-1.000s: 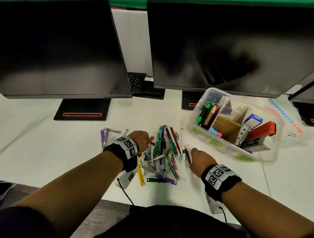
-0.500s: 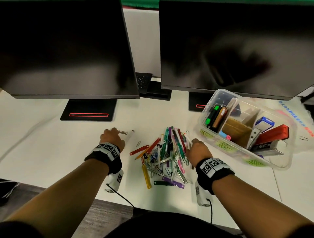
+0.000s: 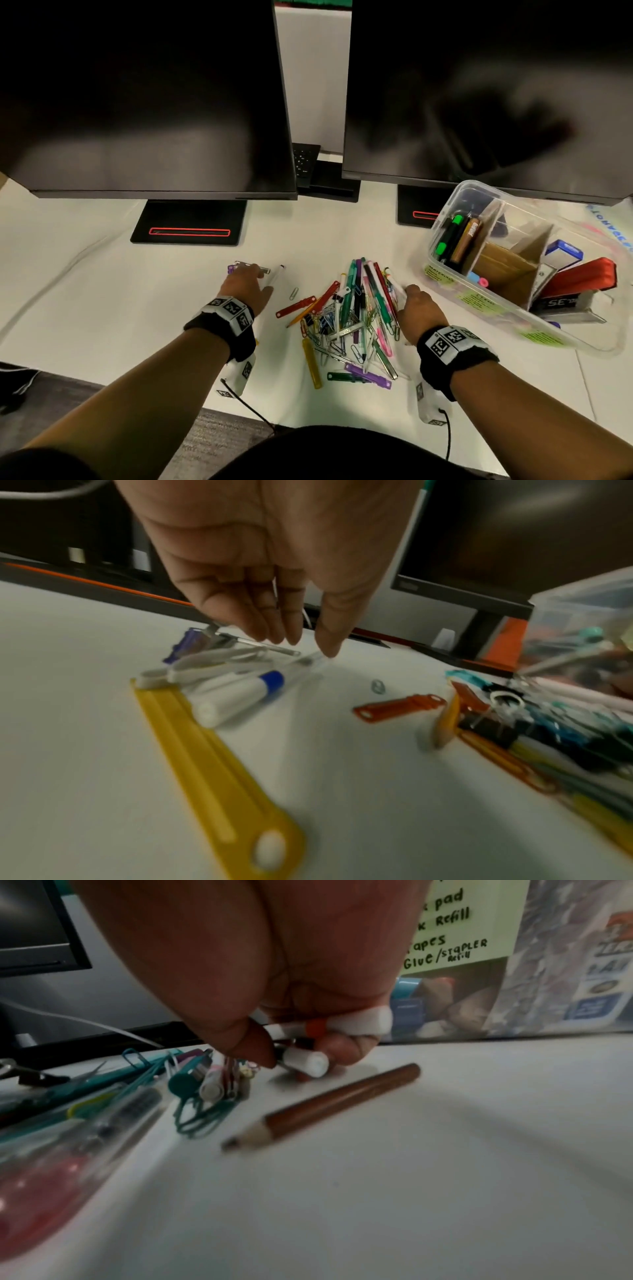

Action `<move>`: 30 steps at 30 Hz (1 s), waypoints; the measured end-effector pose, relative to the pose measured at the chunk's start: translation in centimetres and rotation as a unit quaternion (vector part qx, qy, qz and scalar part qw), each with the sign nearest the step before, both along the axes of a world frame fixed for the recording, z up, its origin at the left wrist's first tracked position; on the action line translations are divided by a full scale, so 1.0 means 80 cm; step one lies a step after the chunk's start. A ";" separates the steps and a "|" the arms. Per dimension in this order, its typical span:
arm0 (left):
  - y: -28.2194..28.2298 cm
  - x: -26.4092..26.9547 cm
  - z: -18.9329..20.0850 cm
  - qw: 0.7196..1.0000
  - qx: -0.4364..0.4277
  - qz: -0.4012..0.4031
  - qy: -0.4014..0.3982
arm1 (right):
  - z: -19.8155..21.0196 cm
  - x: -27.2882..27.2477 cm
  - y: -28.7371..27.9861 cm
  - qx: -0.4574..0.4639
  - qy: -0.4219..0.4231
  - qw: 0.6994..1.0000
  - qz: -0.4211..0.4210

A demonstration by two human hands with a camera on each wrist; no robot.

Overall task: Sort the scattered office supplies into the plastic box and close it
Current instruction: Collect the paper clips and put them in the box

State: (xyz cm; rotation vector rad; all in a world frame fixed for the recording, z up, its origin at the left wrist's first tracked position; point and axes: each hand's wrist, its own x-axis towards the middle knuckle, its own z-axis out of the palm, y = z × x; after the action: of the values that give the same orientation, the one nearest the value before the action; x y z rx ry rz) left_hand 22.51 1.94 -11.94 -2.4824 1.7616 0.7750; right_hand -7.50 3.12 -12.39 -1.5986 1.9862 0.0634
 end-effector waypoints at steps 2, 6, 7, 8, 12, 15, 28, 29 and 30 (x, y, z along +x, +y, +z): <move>-0.002 -0.011 -0.001 0.999 0.026 -0.028 -0.004 | 0.004 -0.001 -0.001 -0.002 -0.017 1.000 -0.013; -0.011 -0.021 -0.001 0.997 0.053 -0.047 -0.023 | 0.012 -0.011 0.004 -0.022 -0.035 0.998 -0.039; -0.012 -0.021 0.001 0.996 0.057 -0.057 -0.027 | 0.015 -0.015 0.007 -0.027 -0.038 0.998 -0.036; -0.012 -0.022 0.001 0.996 0.058 -0.066 -0.028 | 0.018 -0.020 0.011 -0.028 -0.041 0.998 -0.033; -0.010 -0.018 0.002 0.995 0.036 -0.095 -0.008 | 0.029 -0.047 0.027 -0.015 -0.009 1.000 0.006; -0.009 -0.009 0.008 0.994 0.033 -0.105 -0.003 | 0.031 -0.060 0.027 0.023 0.038 0.999 -0.022; 0.020 0.032 0.027 0.982 0.168 0.005 -0.081 | 0.031 -0.003 -0.007 0.070 0.028 0.997 -0.020; 0.022 0.028 0.025 0.983 0.168 0.005 -0.076 | 0.032 0.002 -0.011 0.062 0.021 0.998 -0.018; 0.021 0.022 0.024 0.984 0.163 -0.002 -0.075 | 0.033 0.005 -0.015 0.055 0.016 0.998 -0.014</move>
State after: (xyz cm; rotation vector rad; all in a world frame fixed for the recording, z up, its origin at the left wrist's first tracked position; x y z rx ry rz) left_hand 24.25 3.66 -9.98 -2.2571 1.4563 0.7795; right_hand -7.06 1.94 -9.72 -1.5082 1.9936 0.1842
